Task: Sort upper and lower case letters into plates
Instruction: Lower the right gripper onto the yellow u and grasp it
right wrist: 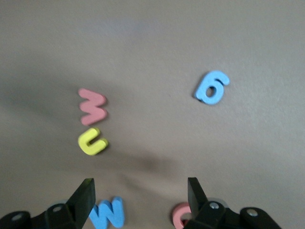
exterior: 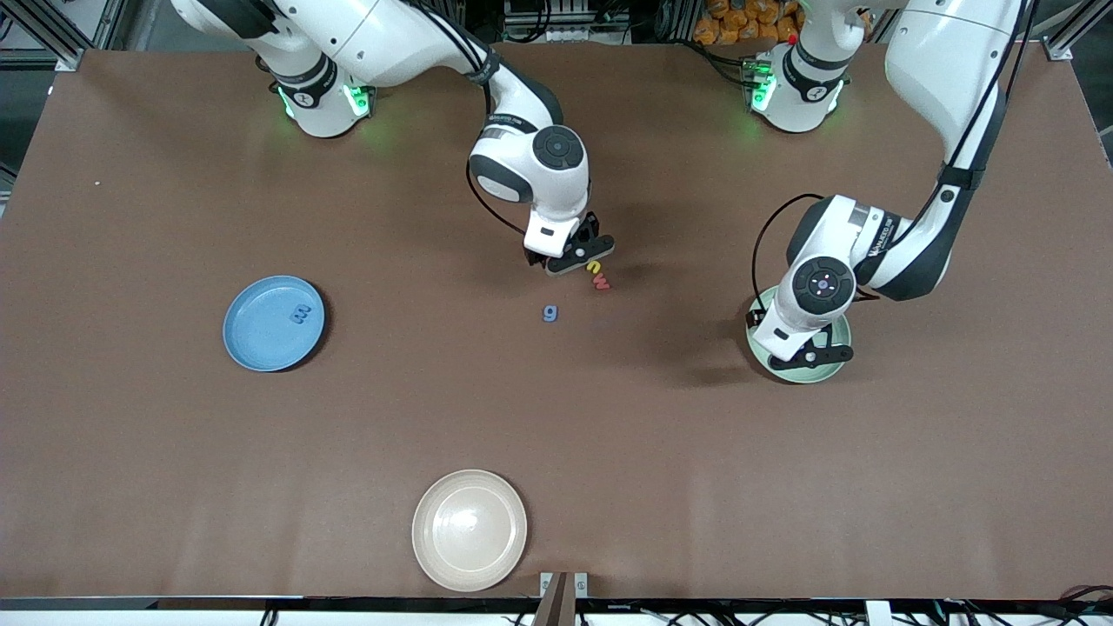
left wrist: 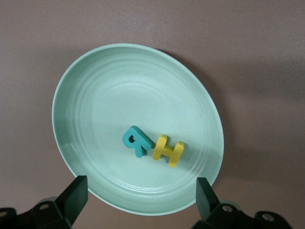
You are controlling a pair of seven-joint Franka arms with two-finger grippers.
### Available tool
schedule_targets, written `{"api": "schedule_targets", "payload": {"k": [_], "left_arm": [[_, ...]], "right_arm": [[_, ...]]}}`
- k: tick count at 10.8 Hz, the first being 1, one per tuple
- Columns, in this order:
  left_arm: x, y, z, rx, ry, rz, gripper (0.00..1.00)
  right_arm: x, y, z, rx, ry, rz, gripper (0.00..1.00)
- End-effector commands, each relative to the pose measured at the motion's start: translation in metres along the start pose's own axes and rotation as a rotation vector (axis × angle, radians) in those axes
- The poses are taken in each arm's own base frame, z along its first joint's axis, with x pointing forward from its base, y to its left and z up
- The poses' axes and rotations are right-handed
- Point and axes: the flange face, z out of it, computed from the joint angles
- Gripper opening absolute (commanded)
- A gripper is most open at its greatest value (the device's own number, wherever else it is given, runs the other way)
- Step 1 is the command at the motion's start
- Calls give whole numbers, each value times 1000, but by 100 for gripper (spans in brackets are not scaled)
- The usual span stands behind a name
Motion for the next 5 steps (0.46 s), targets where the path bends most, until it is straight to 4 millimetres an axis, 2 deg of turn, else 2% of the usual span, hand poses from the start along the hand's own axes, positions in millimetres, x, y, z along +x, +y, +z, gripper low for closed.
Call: {"api": "schedule_targets", "payload": {"k": [1, 3, 5], "left_arm": [[-5, 0, -4, 9, 20, -13, 100], [-5, 0, -4, 9, 20, -16, 100], [-5, 1, -4, 10, 20, -17, 100]], "right_arm": [[10, -16, 8, 47, 12, 28, 82], [26, -35, 17, 76, 24, 128, 80], [29, -37, 20, 80, 24, 169, 76]]}}
